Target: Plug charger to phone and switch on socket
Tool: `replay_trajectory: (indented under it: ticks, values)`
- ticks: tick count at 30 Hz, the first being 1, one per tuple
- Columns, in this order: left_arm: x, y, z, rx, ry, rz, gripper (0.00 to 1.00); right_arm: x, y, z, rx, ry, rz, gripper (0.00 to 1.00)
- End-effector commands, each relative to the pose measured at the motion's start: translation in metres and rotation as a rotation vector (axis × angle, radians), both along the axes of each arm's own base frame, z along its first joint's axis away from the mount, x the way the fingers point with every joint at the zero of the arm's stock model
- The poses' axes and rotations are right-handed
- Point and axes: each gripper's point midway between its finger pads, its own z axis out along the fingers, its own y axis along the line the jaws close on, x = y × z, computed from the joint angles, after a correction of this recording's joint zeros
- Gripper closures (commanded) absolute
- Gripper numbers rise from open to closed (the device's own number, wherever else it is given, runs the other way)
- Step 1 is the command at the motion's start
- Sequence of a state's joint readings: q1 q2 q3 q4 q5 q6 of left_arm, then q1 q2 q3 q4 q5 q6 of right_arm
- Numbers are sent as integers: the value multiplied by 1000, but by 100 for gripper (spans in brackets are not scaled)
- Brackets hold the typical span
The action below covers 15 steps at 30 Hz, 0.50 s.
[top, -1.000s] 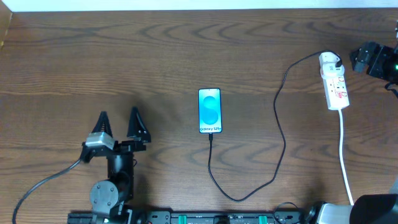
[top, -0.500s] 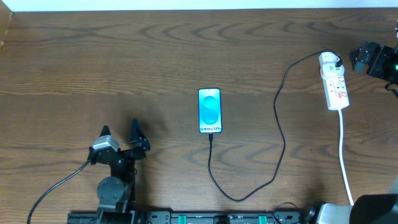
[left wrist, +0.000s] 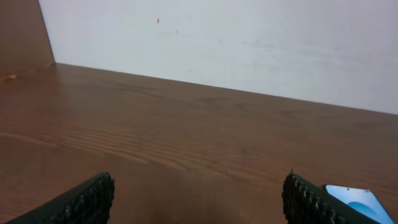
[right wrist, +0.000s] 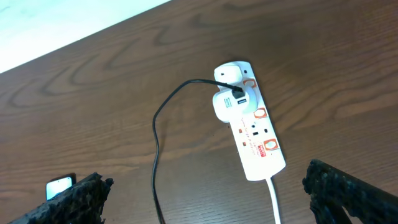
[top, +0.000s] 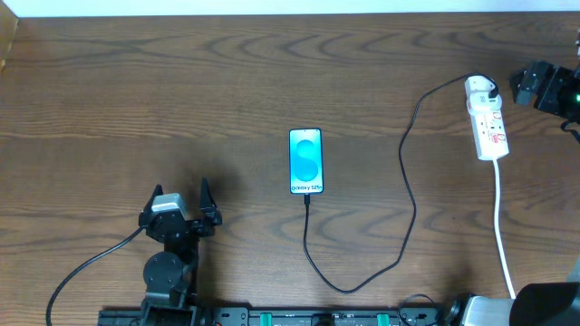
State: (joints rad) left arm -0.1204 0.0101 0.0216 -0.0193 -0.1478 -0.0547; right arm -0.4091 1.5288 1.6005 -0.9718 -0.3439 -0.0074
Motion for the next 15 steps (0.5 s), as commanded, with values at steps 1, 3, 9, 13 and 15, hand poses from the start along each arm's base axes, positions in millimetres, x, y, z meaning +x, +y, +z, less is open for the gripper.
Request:
replay_trajectory:
  ticks: [1,3,9,13,15]
  values:
    - [-1,1,-18,45,58,-3,14,-1,2,5,4,-11,0,1]
    - [-1,2,-18,45,58,-1,14,-1,2,5,4,-11,0,1]
    - [-1,1,-17,43,56,-4,14,-1,2,5,4,-11,0,1]
    - [-1,1,-18,43,58,-5,13,-1,2,5,4,-11,0,1]
    - [-1,1,-18,43,58,-5,14,-1,2,5,4,-11,0,1]
